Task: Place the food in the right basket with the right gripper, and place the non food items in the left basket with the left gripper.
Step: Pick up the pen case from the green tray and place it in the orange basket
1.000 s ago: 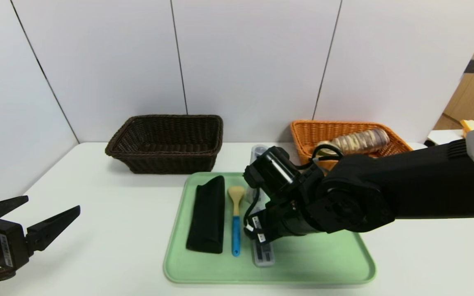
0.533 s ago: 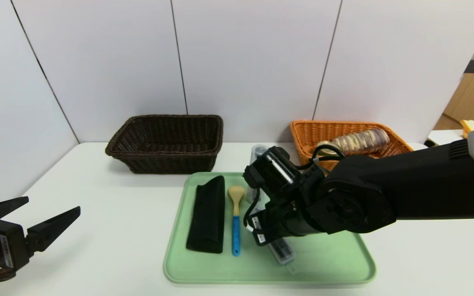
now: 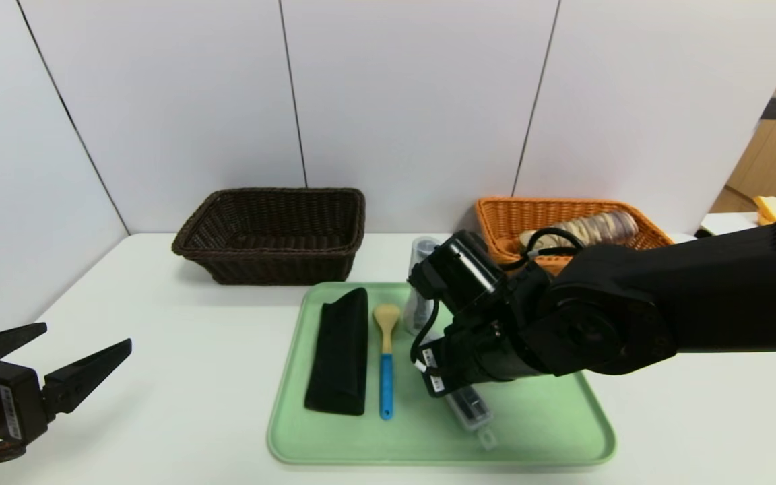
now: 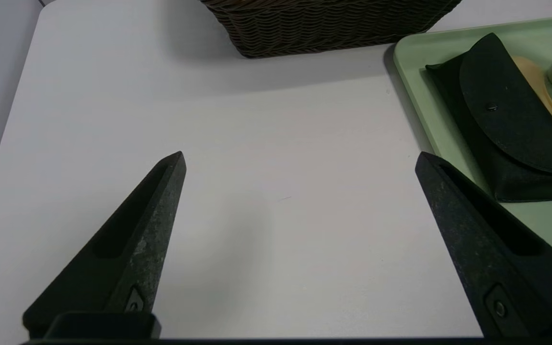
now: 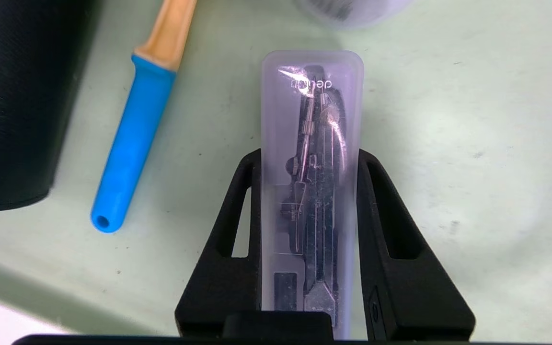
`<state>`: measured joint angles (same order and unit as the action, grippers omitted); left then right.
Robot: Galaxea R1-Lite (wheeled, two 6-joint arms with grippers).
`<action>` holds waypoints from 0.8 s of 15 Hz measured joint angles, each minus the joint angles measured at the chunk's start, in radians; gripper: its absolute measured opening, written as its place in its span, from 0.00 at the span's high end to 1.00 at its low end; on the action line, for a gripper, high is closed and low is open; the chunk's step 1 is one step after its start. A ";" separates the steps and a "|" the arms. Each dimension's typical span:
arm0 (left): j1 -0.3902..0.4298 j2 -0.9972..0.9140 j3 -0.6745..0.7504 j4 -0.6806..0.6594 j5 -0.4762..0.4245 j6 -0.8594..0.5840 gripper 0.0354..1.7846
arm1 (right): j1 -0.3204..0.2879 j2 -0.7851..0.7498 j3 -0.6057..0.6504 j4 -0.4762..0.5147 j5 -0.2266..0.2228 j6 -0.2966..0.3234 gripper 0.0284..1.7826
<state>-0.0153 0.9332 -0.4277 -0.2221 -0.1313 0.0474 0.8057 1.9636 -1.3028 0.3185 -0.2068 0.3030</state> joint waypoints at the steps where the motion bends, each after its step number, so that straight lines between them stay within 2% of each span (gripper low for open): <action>1: 0.000 0.000 0.000 0.000 0.000 0.000 0.06 | 0.001 -0.015 0.007 -0.002 -0.001 0.009 0.70; 5: 0.000 -0.001 0.001 0.000 0.000 -0.003 0.06 | -0.001 -0.102 0.037 -0.017 -0.007 0.018 0.70; 7: 0.000 -0.001 -0.001 0.000 0.000 -0.005 0.06 | -0.023 -0.165 0.050 -0.019 -0.005 0.015 0.70; 10: 0.000 -0.001 -0.005 0.000 -0.001 -0.007 0.06 | -0.109 -0.250 0.050 -0.033 -0.005 -0.010 0.70; 12: 0.000 -0.001 -0.007 -0.001 -0.001 -0.007 0.06 | -0.179 -0.288 0.048 -0.094 -0.004 -0.056 0.70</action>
<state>-0.0153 0.9323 -0.4343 -0.2232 -0.1328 0.0409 0.6264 1.6760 -1.2551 0.2247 -0.2106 0.2472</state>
